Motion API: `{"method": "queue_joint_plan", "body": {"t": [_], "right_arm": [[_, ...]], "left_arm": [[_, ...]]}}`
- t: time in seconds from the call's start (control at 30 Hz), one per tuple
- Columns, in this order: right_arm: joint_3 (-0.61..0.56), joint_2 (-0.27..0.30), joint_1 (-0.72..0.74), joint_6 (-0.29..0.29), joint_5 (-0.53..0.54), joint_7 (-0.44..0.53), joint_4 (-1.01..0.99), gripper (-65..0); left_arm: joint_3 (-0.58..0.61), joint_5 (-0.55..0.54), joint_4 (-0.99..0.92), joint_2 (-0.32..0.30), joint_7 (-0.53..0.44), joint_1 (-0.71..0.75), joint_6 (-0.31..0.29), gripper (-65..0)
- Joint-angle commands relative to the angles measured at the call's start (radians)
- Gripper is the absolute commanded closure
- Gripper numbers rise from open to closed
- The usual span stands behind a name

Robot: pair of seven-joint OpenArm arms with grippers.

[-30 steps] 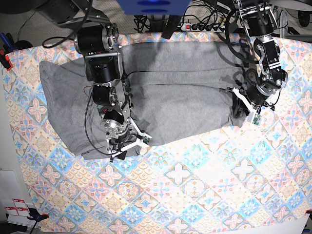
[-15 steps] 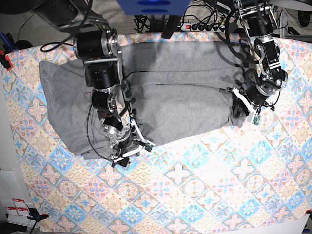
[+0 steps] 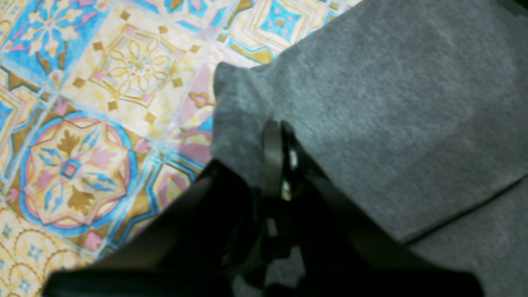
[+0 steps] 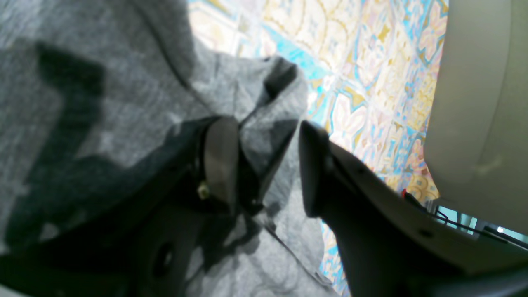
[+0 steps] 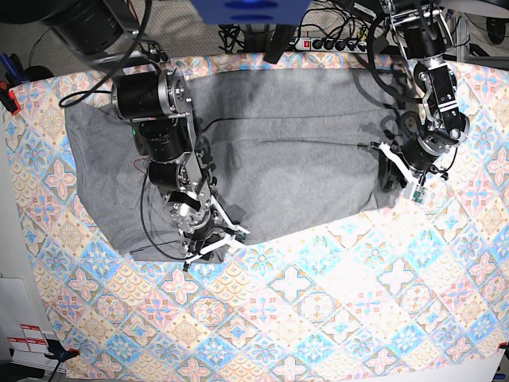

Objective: Fold the T-shirt properly
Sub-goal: 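Hold the folded edge with the right gripper and adjust its grip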

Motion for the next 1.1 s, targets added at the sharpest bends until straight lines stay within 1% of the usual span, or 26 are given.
{"method": "queue_joint_plan", "body": {"t": [0.0, 0.17, 0.33, 0.4, 0.47, 0.57, 0.77, 1.07], "right_arm": [[0.004, 0.01, 0.005, 0.04, -0.008, -0.037, -0.021, -21.0], [0.007, 0.01, 0.048, 0.04, -0.008, -0.045, -0.082, -10.5], [0.007, 0.018, 0.052, 0.032, -0.003, -0.079, -0.076, -5.0], [0.009, 0.018, 0.048, 0.031, -0.003, -0.088, -0.047, -4.7], [0.009, 0.018, 0.041, 0.012, -0.005, -0.1, 0.023, -4.6], [0.009, 0.018, -0.012, -0.008, -0.008, -0.123, 0.145, -4.6], [0.006, 0.018, -0.068, -0.008, -0.008, -0.185, 0.303, -4.6], [0.007, 0.016, -0.27, -0.008, -0.008, -0.197, 0.619, -4.6]], "left_arm": [[-0.004, -0.023, 0.017, -0.008, -0.023, -0.012, -0.002, 0.0], [-0.004, -0.023, 0.017, -0.008, -0.023, -0.009, -0.002, 0.0], [-0.004, -0.023, 0.017, -0.008, -0.023, -0.009, -0.002, 0.0], [-0.004, -0.023, 0.017, -0.008, -0.023, -0.009, -0.002, 0.0], [-0.004, -0.023, 0.017, -0.008, -0.023, -0.009, -0.002, 0.0], [-0.004, -0.021, 0.017, -0.008, -0.023, -0.01, -0.002, 0.0], [-0.004, -0.02, 0.017, -0.008, -0.023, -0.015, -0.002, 0.0], [-0.004, -0.018, 0.021, -0.008, -0.026, -0.018, -0.002, 0.0]]}}
